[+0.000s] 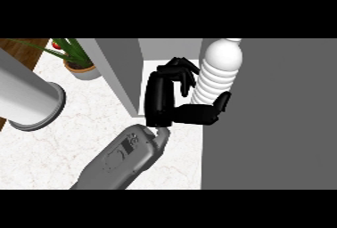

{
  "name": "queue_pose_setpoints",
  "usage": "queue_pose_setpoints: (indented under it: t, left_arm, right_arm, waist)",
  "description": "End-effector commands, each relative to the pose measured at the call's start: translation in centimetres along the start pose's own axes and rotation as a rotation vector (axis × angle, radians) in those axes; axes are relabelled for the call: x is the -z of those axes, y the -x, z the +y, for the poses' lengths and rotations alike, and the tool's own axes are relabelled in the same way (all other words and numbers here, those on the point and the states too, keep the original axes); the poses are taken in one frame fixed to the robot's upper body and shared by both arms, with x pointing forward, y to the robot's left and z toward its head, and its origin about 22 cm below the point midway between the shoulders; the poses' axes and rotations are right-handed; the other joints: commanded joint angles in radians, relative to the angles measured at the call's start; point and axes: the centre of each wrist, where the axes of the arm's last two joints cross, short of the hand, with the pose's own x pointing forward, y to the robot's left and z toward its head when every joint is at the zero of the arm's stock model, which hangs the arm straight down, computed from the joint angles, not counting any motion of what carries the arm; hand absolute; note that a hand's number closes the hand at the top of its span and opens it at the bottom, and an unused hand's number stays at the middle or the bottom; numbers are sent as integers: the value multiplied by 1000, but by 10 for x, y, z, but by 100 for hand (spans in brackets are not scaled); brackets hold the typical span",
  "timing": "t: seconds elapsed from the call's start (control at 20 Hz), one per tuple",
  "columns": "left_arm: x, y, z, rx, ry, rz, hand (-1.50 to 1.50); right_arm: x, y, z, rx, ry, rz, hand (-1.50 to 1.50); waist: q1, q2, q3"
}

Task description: Pick up the bottled water, place it into the cabinet and close the cabinet

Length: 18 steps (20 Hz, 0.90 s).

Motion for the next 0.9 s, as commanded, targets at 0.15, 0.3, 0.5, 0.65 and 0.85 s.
queue_pose_setpoints:
  t: [0.15, 0.3, 0.5, 0.65, 0.85]
  left_arm:
    - [24, 32, 11, 98, -21, 30, 150]
    - [24, 44, 20, 110, -30, 47, 150]
    - [50, 44, 19, 170, -34, 57, 150]
    - [47, 52, 22, 185, -71, 65, 150]
    - [58, 63, 42, 142, -134, 71, 150]
  right_arm:
    - [3, -27, 3, 15, -5, -74, -150]
    - [3, -33, 8, 33, 3, -60, -150]
    - [0, -20, -7, 37, 0, -60, -150]
    - [5, -26, -12, 41, -11, -54, -150]
    - [1, -12, -12, 59, 0, -65, -150]
  waist:
    - [-14, 3, 0]
    - [-8, 4, -1]
    - [-7, 6, 0]
    - [-1, 9, 0]
    - [-14, 11, -1]
